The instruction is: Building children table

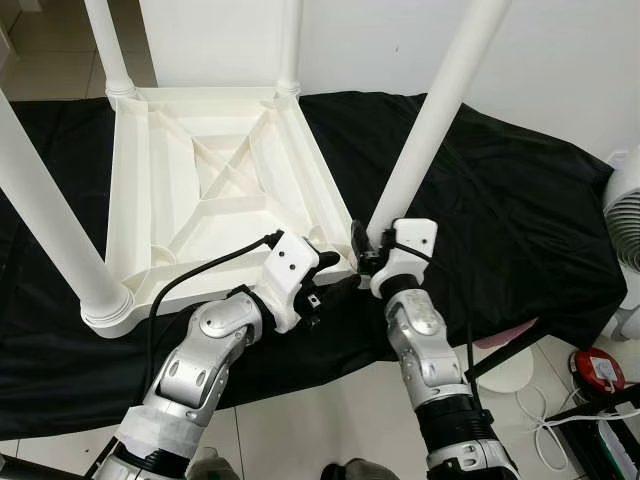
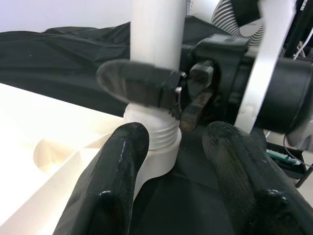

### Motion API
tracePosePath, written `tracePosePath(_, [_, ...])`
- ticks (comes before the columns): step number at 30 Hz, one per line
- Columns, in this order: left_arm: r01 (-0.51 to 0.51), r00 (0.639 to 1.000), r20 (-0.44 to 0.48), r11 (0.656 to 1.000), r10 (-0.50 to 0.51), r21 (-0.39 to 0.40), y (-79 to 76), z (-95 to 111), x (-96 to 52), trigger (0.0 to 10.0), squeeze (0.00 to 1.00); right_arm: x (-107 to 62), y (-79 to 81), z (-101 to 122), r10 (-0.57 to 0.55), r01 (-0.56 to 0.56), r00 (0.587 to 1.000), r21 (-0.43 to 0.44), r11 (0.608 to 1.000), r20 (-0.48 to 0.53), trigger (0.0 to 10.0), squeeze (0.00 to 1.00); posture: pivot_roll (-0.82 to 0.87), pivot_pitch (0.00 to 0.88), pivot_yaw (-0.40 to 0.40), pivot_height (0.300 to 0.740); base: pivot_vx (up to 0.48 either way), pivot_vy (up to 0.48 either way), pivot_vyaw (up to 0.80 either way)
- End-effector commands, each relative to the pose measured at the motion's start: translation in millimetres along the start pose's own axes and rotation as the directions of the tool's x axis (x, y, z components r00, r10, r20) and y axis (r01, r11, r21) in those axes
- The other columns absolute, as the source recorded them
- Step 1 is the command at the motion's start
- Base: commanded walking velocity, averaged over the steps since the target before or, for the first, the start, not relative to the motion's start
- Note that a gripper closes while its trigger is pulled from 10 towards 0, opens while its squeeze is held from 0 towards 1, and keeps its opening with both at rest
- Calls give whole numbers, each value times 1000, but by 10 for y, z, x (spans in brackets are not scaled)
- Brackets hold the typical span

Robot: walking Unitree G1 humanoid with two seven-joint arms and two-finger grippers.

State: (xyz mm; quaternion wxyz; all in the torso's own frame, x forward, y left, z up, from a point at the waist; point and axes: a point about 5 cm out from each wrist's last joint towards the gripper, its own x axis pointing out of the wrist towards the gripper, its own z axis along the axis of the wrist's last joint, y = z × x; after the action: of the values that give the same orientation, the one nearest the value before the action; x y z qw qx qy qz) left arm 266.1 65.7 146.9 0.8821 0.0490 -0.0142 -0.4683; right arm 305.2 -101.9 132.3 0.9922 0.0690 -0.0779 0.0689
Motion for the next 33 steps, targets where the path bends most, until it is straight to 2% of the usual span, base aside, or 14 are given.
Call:
tracePosePath(1, [-33,999,-4,999,33,0,8,10,13,10000,0,-46,-53,1,14,-14,1000,4,1000,8,10000,1000,129,0,-110,740,0,0,0])
tracePosePath(5, [-30,1000,-3,1000,30,1,6,13,10,10000,0,-75,-66,9,73,-73,997,1,997,6,10000,1000,129,0,-110,740,0,0,0])
tracePosePath(8, [-16,1000,-8,1000,16,12,-4,6,5,10000,0,-83,-158,-31,166,-167,985,-11,986,-35,10000,1000,132,0,-106,740,0,0,0])
tracePosePath(9, [-12,1000,-9,1000,12,15,-6,6,3,10000,0,-89,-191,-35,210,-211,977,-13,977,-45,10000,784,132,0,-106,740,0,0,0])
tracePosePath(10, [-12,1000,-9,1000,12,15,-6,6,3,10000,0,-89,-191,-35,210,-211,977,-13,977,-45,10000,784,132,0,-106,740,0,0,0])
tracePosePath(11, [-12,1000,-10,1000,12,19,3,8,5,10000,0,-86,-209,-31,269,-270,962,-18,963,-52,10000,0,134,0,-101,740,0,0,0])
tracePosePath(14, [-12,1000,-11,1000,12,21,16,14,8,10000,0,-77,-219,-17,369,-371,928,-21,929,-59,10000,0,135,0,-99,740,0,0,0])
tracePosePath(16, [-12,1000,-11,1000,12,21,16,14,8,10000,0,-77,-219,-17,369,-371,928,-21,929,-59,10000,0,135,0,-99,740,0,0,0])
tracePosePath(17, [-10,1000,-11,1000,10,28,15,22,7,10000,0,-32,-269,-33,449,-455,888,-54,889,-101,10000,0,140,0,-95,740,0,0,0])
tracePosePath(22, [-8,1000,-13,999,9,35,23,35,-7,10000,0,120,-364,-31,504,-522,849,-103,847,-159,10000,0,146,0,-83,740,0,0,0])
tracePosePath(28, [-8,1000,-11,999,8,38,28,49,1,10000,0,217,-353,-40,554,-581,808,-115,806,-198,9882,0,149,0,-83,740,0,0,0])
tracePosePath(29, [-8,1000,-10,999,9,39,31,54,3,10000,0,225,-348,-46,565,-594,798,-118,796,-208,2745,0,151,0,-82,740,0,0,0])
tracePosePath(31, [-11,1000,-9,999,11,41,35,61,5,10000,0,220,-348,-51,599,-628,770,-97,772,-219,0,0,155,0,-84,740,0,0,0])
tracePosePath(33, [-13,1000,-7,999,13,42,38,65,7,10000,0,213,-357,-56,621,-649,751,-75,758,-224,0,0,155,0,-84,740,0,0,0])
